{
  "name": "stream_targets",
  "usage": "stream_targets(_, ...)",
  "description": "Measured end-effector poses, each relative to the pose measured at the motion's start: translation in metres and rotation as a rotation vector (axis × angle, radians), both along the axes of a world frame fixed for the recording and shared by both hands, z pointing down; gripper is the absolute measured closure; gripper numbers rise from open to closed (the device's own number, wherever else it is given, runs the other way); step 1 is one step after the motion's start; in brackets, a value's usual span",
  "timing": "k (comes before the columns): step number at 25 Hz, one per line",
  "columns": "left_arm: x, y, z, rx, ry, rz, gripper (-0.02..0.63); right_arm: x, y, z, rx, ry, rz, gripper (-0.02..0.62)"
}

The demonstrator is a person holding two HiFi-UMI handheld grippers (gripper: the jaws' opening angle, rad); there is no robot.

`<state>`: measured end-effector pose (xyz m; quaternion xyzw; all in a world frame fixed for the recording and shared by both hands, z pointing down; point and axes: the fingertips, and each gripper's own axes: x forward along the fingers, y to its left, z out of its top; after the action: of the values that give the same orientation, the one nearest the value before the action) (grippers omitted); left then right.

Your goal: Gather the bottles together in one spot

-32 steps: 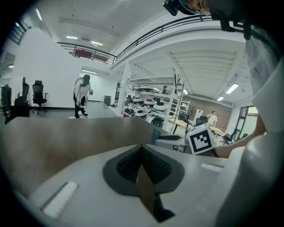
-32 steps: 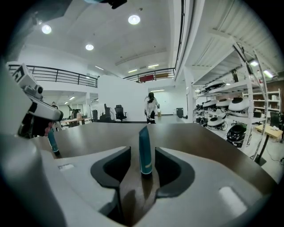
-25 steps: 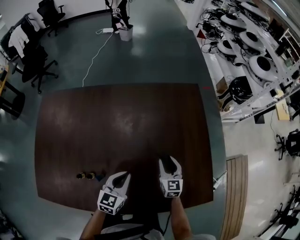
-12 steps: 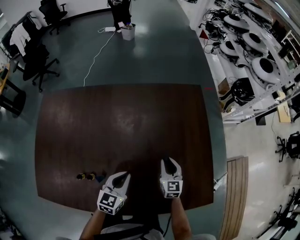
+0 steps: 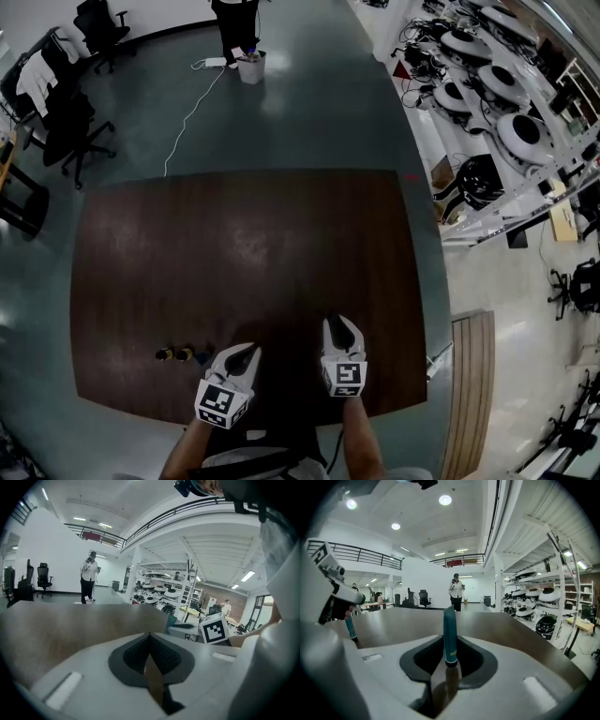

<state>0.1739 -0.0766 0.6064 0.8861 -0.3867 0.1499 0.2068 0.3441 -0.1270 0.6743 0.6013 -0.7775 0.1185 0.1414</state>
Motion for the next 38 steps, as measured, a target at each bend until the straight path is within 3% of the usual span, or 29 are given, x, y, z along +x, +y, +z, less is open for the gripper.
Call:
stream_targets(12, -0.02, 0.016, -0.026, 0.048, 0.022, 0.023, 0.607, 0.0, 0.027, -0.053, 0.066, 0.014, 0.074, 0.508)
stream_targets(20, -0.039, 0.033, -0.051, 0.091, 0.046, 0.053, 0.607, -0.024, 0.062, -0.084, 0.093, 0.027, 0.091, 0.509)
stream_targets(29, -0.063, 0.058, -0.063, 0.116, 0.052, 0.065, 0.607, -0.058, 0.1, -0.111, 0.113, 0.03, 0.065, 0.509)
stream_targets(38, -0.101, 0.069, -0.063, 0.123, 0.054, 0.019, 0.607, -0.114, 0.117, -0.113, 0.123, 0.012, -0.029, 0.509)
